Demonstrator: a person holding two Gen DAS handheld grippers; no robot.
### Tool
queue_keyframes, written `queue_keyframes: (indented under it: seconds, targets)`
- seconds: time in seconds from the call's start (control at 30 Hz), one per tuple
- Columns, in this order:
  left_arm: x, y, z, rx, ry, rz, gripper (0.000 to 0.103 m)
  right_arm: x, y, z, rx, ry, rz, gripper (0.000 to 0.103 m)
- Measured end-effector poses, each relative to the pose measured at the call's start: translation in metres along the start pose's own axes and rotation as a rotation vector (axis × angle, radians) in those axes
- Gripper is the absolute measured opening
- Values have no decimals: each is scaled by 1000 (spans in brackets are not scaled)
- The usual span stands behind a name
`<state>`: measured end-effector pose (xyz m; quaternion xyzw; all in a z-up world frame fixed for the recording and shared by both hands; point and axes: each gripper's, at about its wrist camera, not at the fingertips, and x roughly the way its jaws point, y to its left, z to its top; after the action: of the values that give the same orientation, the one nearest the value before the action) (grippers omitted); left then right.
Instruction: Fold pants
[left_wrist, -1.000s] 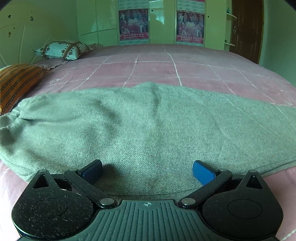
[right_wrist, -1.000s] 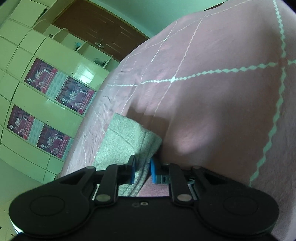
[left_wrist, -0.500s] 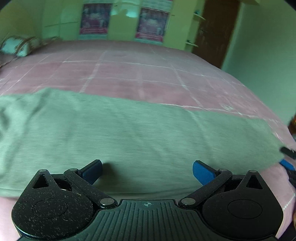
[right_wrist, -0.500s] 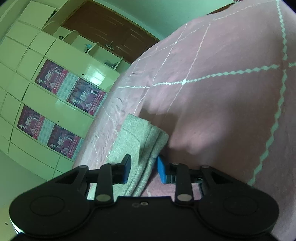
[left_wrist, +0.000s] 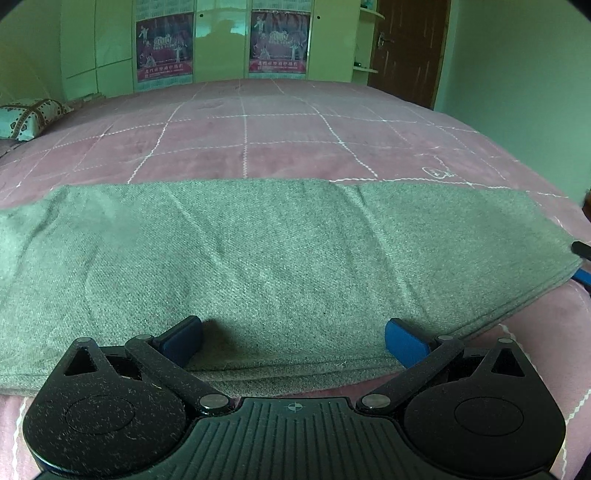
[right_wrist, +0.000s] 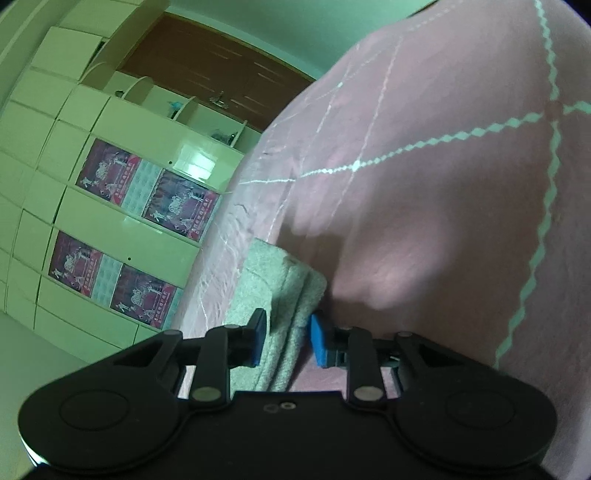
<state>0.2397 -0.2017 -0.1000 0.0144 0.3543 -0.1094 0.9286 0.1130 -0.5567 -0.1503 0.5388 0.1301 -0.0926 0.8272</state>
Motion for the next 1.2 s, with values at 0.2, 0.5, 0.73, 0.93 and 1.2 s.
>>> queue_keyframes:
  seconds: [0.2, 0.5, 0.73, 0.93, 1.2]
  targets:
    - [0, -1, 0, 12, -2, 0, 103, 11, 10, 1, -86, 27, -103, 6]
    - [-71, 132, 5, -34, -183, 125, 103, 11, 146, -58, -507, 78, 34, 7]
    - [-136, 333, -16, -287, -206, 389, 103, 56, 242, -195, -600, 257, 210, 7]
    - [-146, 419, -61, -506, -154, 414, 103, 106, 275, -368, -812, 649, 208, 24]
    - [-108, 365, -55, -482, -178, 202, 103, 54, 256, -332, -847, 443, 235, 18]
